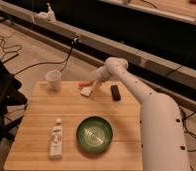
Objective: Place the pepper on the white sponge
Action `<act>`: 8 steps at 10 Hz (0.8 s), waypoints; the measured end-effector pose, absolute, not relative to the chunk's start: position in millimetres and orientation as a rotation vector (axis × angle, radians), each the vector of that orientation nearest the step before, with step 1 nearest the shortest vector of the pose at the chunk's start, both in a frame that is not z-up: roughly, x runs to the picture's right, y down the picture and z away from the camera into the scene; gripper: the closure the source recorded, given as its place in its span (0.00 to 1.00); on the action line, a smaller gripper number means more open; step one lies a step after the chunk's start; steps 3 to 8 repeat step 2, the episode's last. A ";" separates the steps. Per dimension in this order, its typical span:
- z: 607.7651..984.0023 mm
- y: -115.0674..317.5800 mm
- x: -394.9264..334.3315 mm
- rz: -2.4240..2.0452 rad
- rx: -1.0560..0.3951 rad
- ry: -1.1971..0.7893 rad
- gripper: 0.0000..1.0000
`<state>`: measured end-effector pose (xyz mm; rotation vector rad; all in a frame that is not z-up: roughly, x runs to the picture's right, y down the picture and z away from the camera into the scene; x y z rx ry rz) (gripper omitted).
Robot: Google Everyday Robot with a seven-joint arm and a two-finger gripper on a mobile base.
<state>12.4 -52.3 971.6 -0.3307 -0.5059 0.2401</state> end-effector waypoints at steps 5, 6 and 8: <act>961.2 -55.1 35.6 0.289 -0.307 -0.500 0.24; 961.2 -55.1 35.6 0.289 -0.307 -0.500 0.24; 961.2 -55.1 35.6 0.289 -0.307 -0.500 0.24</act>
